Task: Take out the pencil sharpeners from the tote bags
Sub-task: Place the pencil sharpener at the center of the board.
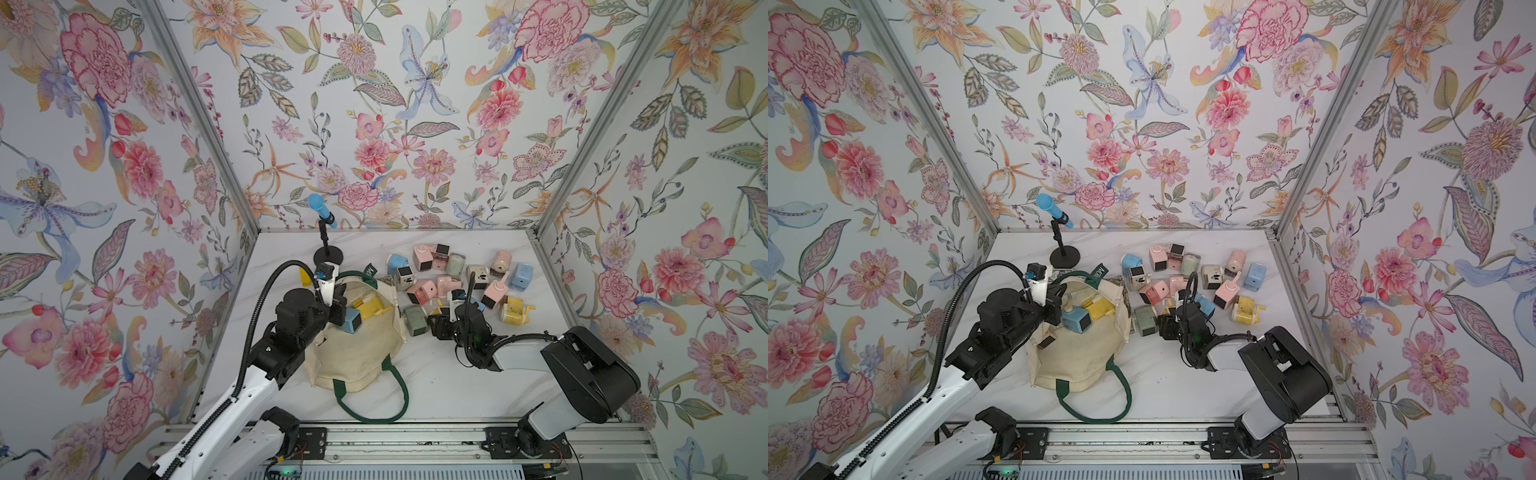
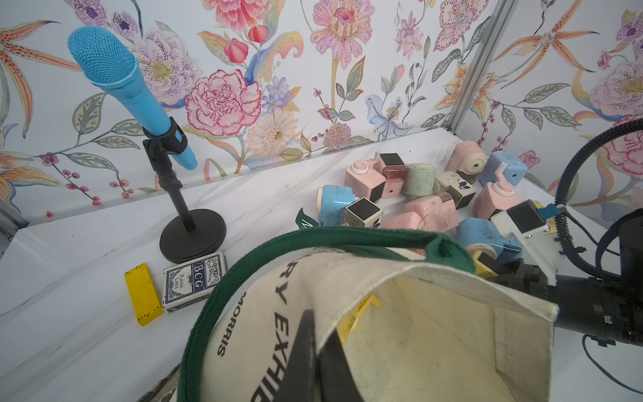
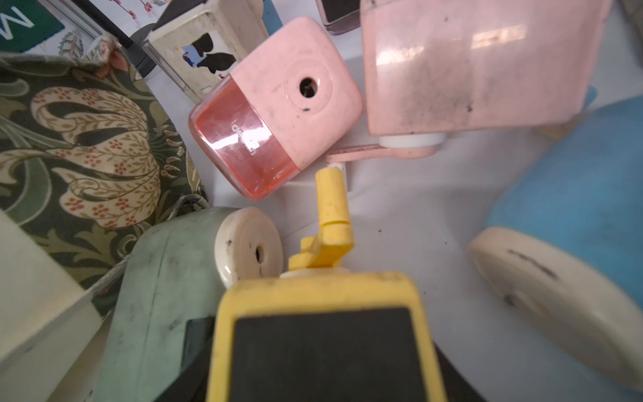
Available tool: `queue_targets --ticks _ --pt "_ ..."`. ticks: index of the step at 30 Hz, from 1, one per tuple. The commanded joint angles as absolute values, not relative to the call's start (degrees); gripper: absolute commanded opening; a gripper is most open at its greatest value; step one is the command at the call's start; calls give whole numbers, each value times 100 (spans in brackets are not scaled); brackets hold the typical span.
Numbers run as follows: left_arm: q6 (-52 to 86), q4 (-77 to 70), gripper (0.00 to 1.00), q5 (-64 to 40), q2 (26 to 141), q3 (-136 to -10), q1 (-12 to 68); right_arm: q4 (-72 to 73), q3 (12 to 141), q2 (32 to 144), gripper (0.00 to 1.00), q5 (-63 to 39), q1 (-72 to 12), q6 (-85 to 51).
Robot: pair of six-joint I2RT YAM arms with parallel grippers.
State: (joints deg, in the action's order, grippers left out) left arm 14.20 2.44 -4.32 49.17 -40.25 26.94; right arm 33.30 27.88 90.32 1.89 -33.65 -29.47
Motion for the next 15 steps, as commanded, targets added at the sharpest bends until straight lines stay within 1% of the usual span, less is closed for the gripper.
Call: queue_targets --ticks 1,2,4,8,10,15 --pt "1459 189 0 -479 4913 -4078 2636 3576 2900 9047 74 27 -3323 -3000" --pt "1460 193 0 -479 4912 -4083 2640 3540 2893 9001 79 1 -3293 -3020" --pt "1460 190 0 -486 4906 -4078 2634 3521 2832 8860 83 5 -3262 -3051" --pt "1468 192 0 -492 4906 -4080 2636 3262 2826 8599 86 77 -3226 -3034" --pt "1463 192 0 -484 4900 -4078 2631 3112 2807 8481 89 179 -3213 -3026" --pt "1468 192 0 -491 4896 -4083 2633 2705 2761 8245 91 523 -3183 -2992"
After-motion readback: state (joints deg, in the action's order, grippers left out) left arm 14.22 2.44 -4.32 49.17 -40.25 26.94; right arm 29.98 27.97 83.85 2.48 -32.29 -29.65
